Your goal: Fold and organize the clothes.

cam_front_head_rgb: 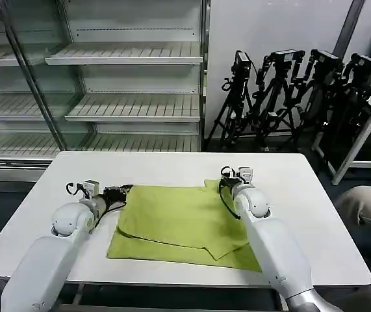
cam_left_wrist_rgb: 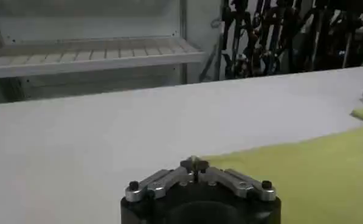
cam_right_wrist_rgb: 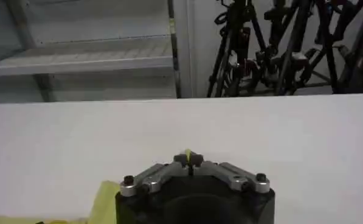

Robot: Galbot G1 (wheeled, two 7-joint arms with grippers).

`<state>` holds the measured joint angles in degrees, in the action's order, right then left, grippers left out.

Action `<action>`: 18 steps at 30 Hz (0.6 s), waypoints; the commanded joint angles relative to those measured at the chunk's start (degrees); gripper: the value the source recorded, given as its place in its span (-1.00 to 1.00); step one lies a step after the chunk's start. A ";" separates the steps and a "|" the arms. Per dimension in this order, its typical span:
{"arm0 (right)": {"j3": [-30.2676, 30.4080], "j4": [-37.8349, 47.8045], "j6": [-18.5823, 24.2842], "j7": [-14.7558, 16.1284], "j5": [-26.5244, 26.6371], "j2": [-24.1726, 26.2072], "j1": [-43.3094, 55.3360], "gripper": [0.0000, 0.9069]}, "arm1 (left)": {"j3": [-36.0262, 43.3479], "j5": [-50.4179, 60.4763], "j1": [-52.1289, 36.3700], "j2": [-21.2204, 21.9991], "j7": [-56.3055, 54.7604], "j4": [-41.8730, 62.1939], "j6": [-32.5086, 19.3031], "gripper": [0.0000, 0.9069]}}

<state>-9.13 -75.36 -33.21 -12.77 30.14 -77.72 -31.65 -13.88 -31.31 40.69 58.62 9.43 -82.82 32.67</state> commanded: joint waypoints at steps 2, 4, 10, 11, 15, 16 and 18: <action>0.75 -12.61 -0.05 -0.77 2.66 4.98 -4.83 -1.00 | -0.94 -2.29 3.04 -1.15 -2.03 -6.68 -0.75 -0.98; 0.57 -16.87 -0.07 -1.20 3.62 7.12 -7.20 -1.00 | -1.64 -2.86 5.15 -1.90 -2.41 -9.57 -0.68 -0.98; -1.55 -26.32 -0.09 -1.70 5.43 11.58 -13.93 -1.00 | -4.94 -3.15 12.61 -3.67 -2.42 -16.05 -0.93 -0.98; -1.94 -27.70 -0.08 -1.73 5.50 12.15 -15.16 -1.00 | -5.40 -3.27 13.49 -3.71 -2.42 -17.10 -0.94 -0.98; -3.49 -32.04 -0.07 -1.73 5.53 13.46 -19.45 -1.00 | -6.75 -3.25 16.91 -4.38 -2.49 -19.66 -1.20 -0.98; -4.20 -33.43 -0.06 -1.68 5.55 13.76 -20.82 -1.00 | -7.06 -3.06 17.36 -4.45 -2.65 -19.99 -1.13 -0.98; -5.01 -35.06 -0.05 -1.51 5.67 14.34 -23.39 -1.00 | -7.57 -2.73 18.63 -4.45 -3.95 -20.74 -0.85 -0.98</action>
<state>-11.70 -98.43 -33.33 -14.19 34.75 -67.47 -45.17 -19.22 -33.85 52.44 54.96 6.90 -97.26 31.83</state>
